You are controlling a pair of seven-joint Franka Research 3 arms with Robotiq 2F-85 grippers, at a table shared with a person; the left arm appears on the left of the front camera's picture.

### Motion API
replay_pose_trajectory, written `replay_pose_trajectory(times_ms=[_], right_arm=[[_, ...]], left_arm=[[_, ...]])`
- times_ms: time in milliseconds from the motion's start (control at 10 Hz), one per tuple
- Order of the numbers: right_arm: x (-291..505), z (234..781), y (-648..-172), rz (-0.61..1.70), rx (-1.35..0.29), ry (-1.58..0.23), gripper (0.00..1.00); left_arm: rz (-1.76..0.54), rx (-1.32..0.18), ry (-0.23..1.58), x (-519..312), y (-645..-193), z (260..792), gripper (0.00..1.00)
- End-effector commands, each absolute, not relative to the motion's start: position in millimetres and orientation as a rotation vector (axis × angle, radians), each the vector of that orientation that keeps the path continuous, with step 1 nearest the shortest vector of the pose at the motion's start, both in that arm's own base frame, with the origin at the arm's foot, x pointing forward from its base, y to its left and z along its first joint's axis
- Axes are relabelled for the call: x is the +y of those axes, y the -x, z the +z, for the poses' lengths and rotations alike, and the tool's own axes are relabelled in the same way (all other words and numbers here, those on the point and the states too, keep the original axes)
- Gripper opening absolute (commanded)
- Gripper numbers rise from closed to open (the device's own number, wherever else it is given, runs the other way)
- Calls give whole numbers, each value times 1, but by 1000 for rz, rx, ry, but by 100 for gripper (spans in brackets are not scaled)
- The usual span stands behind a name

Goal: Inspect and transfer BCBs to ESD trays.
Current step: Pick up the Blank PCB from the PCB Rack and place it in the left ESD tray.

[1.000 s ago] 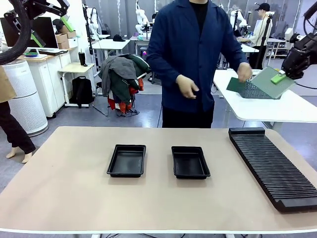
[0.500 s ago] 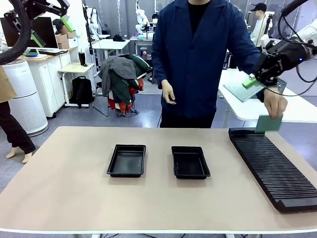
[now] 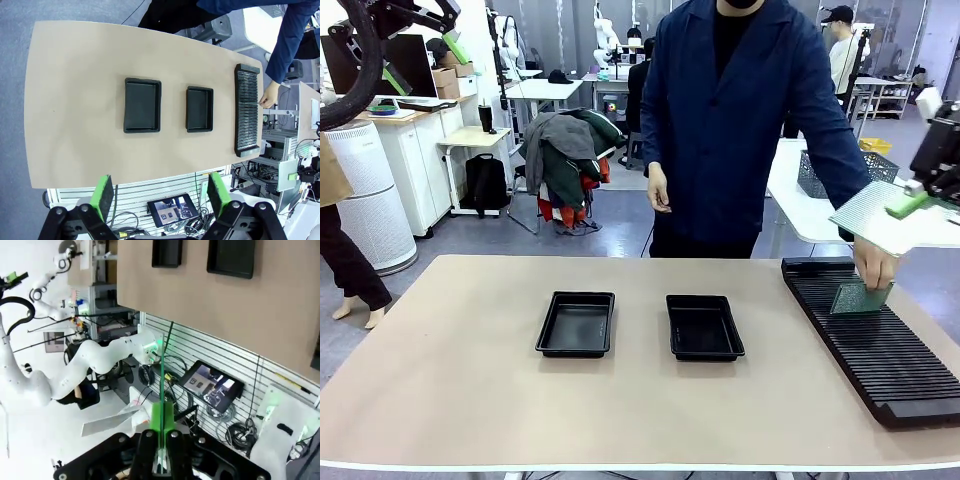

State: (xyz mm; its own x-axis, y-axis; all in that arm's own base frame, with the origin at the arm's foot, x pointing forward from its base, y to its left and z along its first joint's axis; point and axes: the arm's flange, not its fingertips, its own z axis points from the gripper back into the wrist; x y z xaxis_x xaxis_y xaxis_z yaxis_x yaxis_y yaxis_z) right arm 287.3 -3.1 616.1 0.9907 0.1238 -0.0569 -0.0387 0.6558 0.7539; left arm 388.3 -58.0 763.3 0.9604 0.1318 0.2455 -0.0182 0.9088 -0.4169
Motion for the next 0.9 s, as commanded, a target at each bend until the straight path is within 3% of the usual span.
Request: replay_pose_trajectory(times_ms=[0, 800], right_arm=[[-2, 609, -286, 70, 97, -846, 3], [-6, 608, -277, 50, 91, -854, 3]], left_arm=[[82, -275, 428, -57, -388, 763, 100], [82, -275, 428, -57, -388, 763, 100]])
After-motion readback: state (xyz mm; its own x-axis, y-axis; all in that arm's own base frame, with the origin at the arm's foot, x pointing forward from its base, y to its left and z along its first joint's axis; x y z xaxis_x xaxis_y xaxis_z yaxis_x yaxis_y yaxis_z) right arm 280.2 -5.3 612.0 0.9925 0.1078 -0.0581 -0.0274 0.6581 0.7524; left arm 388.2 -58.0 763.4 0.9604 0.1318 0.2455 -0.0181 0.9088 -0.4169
